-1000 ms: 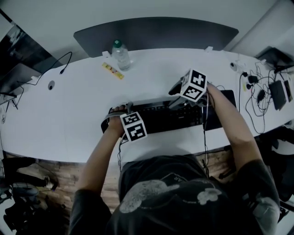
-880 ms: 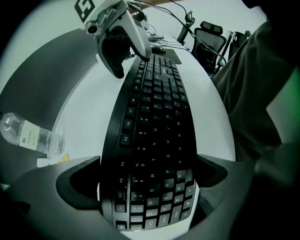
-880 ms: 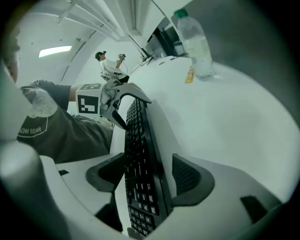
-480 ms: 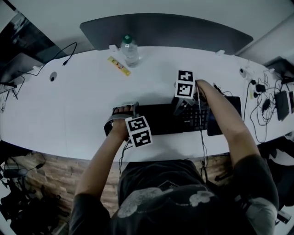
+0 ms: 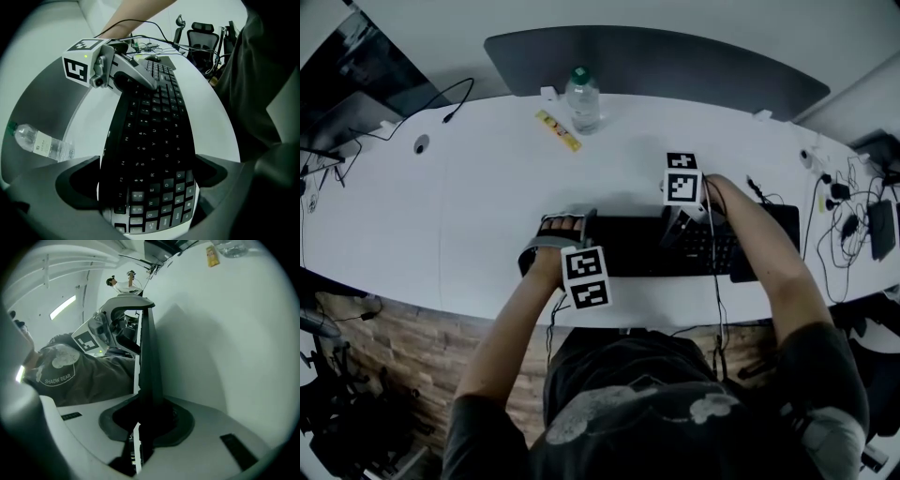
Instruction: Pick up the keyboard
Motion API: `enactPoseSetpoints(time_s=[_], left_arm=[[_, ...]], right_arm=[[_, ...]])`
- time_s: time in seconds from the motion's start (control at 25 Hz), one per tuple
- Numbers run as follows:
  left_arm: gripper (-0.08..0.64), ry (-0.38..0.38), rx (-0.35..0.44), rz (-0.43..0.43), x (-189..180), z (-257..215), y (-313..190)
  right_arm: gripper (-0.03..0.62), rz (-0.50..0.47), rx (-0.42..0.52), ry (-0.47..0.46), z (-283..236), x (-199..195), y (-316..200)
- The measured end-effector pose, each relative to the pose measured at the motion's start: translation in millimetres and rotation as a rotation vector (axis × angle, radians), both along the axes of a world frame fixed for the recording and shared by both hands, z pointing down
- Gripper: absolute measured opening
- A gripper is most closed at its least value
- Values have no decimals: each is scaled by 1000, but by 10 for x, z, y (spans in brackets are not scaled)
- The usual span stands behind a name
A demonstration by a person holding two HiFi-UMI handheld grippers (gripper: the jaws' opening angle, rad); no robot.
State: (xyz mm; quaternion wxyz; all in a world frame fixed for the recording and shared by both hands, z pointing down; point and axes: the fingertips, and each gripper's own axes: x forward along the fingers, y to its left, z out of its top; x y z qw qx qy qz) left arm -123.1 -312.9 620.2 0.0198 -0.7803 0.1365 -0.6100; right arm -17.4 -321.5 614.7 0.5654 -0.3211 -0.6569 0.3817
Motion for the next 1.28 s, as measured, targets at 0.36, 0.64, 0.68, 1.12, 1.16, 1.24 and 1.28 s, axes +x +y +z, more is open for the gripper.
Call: enactPoseSetpoints(time_s=[0.36, 0.64, 0.68, 1.12, 1.16, 1.24, 1.28], left_arm=[[589, 108, 153, -125, 131, -353, 52], [588, 235, 247, -310, 161, -798, 50], [588, 252, 255, -339, 162, -843, 72], [588, 418, 348, -610, 179, -1187, 541], [588, 443, 346, -636, 210, -1205, 603], [586, 506, 332, -686, 295, -1241, 734], [584, 537, 322, -707, 340, -1255, 803]], right_arm=[[64, 74, 99, -80, -209, 83, 194], [63, 194, 244, -185, -412, 237, 228], [63, 213, 266, -198, -441, 269, 231], [63, 503, 509, -429, -926, 480, 318], [63, 534, 524, -447, -978, 513, 340], [63, 590, 548, -473, -1069, 580, 409], [63, 614, 561, -480, -1107, 608, 452]])
